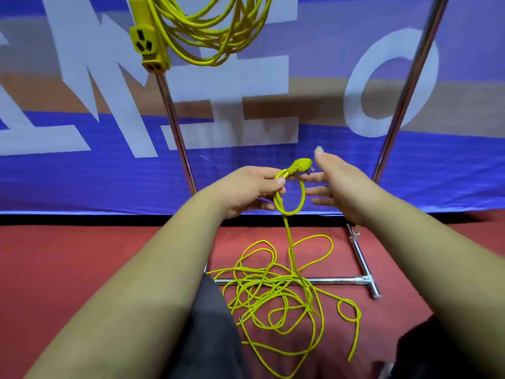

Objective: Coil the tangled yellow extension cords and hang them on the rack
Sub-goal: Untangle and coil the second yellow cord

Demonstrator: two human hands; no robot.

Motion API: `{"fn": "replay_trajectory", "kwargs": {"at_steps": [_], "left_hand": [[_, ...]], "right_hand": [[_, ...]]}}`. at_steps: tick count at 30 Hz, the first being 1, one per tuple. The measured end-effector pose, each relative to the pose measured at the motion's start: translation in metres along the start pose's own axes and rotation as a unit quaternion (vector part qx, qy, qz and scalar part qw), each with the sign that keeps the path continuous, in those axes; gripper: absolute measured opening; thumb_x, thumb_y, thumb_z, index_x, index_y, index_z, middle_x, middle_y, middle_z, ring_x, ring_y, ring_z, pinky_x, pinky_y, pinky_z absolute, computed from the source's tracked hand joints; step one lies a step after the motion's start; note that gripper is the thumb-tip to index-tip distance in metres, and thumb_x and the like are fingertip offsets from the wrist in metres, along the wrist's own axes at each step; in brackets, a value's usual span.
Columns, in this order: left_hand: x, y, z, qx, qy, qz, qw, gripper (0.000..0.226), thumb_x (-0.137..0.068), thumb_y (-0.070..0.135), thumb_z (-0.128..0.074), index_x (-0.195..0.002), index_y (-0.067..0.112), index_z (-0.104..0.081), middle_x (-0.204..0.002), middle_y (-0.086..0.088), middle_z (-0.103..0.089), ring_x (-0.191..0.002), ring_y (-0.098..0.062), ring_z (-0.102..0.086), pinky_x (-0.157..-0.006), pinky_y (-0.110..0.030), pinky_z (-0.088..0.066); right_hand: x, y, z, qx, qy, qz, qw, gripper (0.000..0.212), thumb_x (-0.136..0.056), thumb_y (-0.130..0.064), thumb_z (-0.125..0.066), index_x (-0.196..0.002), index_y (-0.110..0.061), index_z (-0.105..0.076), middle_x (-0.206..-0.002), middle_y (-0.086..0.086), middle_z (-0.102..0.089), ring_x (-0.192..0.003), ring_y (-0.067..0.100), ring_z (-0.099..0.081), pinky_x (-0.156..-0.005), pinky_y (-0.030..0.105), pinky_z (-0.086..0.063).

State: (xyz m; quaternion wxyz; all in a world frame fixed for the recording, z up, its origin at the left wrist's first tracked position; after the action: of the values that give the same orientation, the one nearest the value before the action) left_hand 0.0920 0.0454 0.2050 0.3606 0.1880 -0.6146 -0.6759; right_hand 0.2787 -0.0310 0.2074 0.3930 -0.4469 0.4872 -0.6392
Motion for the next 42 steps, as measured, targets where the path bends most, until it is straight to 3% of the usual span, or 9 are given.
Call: {"fn": "replay_trajectory", "kwargs": {"at_steps": [4,11,17,22,27,31,33,39,42], "left_hand": [[-0.008,-0.001,-0.008,-0.007,0.007,0.009,1.000,0.020,-0.109,0.021,-0.051,-0.103,0.023,-0.070,-0.094,-0.001,-0.063,-0.088,-0.015,-0.065,-0.082,-0.041,-0.063],[-0.018,-0.020,-0.002,-0.005,0.093,0.057,0.994,0.024,-0.107,0.016,-0.052,-0.120,0.005,-0.069,-0.121,-0.025,-0.068,-0.093,-0.032,-0.078,-0.076,-0.044,-0.065],[-0.020,-0.017,-0.007,-0.027,0.091,0.091,0.991,0.021,-0.090,0.027,-0.064,-0.105,0.020,-0.076,-0.117,-0.009,-0.072,-0.095,-0.043,-0.075,-0.076,-0.055,-0.064],[-0.020,-0.025,-0.005,-0.006,0.036,0.090,0.995,0.019,-0.096,0.024,-0.070,-0.113,0.021,-0.077,-0.087,-0.002,-0.065,-0.080,-0.019,-0.070,-0.085,-0.041,-0.064],[-0.021,-0.034,-0.003,0.050,0.025,0.153,0.987,0.022,-0.092,0.014,-0.077,-0.114,0.010,-0.074,-0.095,-0.007,-0.073,-0.084,-0.014,-0.070,-0.069,-0.026,-0.060],[-0.016,-0.037,0.000,0.088,0.039,0.206,0.974,0.020,-0.093,0.002,-0.072,-0.110,0.009,-0.065,-0.099,-0.008,-0.068,-0.085,-0.015,-0.068,-0.076,-0.032,-0.064],[-0.013,-0.042,0.001,0.042,0.054,0.231,0.971,0.038,-0.096,0.003,-0.068,-0.129,0.014,-0.053,-0.101,-0.009,-0.065,-0.080,-0.020,-0.070,-0.080,-0.042,-0.065],[-0.019,-0.054,-0.018,-0.219,-0.006,0.214,0.952,0.076,-0.092,0.053,-0.071,-0.152,0.021,-0.037,-0.133,-0.011,-0.056,-0.096,-0.029,-0.074,-0.093,-0.047,-0.060],[-0.031,-0.050,-0.026,-0.213,-0.048,0.142,0.965,0.053,-0.102,0.044,-0.062,-0.151,0.034,-0.047,-0.142,-0.001,-0.059,-0.112,-0.024,-0.069,-0.097,-0.043,-0.055]], "right_hand": [[-0.007,-0.003,-0.004,-0.052,-0.021,-0.014,0.998,0.045,-0.108,-0.063,-0.038,-0.129,-0.041,-0.071,-0.117,0.004,-0.077,-0.103,0.032,-0.077,-0.095,0.047,-0.061],[-0.012,0.003,-0.018,-0.033,-0.093,-0.005,0.995,0.027,-0.103,-0.029,-0.058,-0.122,-0.033,-0.077,-0.097,0.006,-0.071,-0.081,0.021,-0.063,-0.075,0.039,-0.061],[-0.019,0.008,-0.018,0.086,-0.106,0.019,0.990,0.020,-0.097,-0.011,-0.065,-0.110,-0.010,-0.080,-0.087,0.009,-0.070,-0.072,0.016,-0.065,-0.071,0.037,-0.061],[-0.026,0.018,-0.006,0.204,-0.040,0.023,0.978,0.013,-0.101,-0.008,-0.065,-0.103,-0.012,-0.076,-0.093,0.012,-0.076,-0.078,0.024,-0.080,-0.075,0.051,-0.067],[-0.029,0.022,-0.004,0.275,0.015,0.065,0.959,0.018,-0.102,-0.010,-0.060,-0.101,-0.022,-0.073,-0.086,0.008,-0.075,-0.068,0.016,-0.079,-0.059,0.037,-0.064],[-0.029,0.021,0.005,0.199,0.074,0.031,0.977,0.016,-0.100,-0.008,-0.057,-0.097,-0.013,-0.072,-0.073,0.014,-0.075,-0.055,0.019,-0.074,-0.051,0.030,-0.059],[-0.029,0.022,0.010,0.115,0.086,0.013,0.989,0.012,-0.099,-0.007,-0.060,-0.096,-0.008,-0.072,-0.077,0.017,-0.073,-0.052,0.018,-0.071,-0.051,0.030,-0.058],[-0.028,0.021,0.007,-0.016,0.008,0.021,1.000,0.015,-0.099,-0.023,-0.068,-0.108,-0.018,-0.080,-0.080,0.002,-0.066,-0.052,0.015,-0.043,-0.050,0.029,-0.041],[-0.022,0.017,0.004,-0.045,-0.034,0.021,0.998,0.019,-0.104,-0.028,-0.066,-0.117,-0.022,-0.078,-0.078,0.001,-0.062,-0.050,0.013,-0.034,-0.047,0.026,-0.031]]}}
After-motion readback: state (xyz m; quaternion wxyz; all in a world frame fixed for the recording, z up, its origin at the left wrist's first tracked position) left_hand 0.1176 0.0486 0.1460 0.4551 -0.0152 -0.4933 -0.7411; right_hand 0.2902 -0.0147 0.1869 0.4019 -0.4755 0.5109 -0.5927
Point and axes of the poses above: each hand's wrist, its own x-axis away from the middle knuckle, its own z-axis out of the back of the hand, y = z × x, the point moved 4 cm from there along -x, towards the middle knuckle
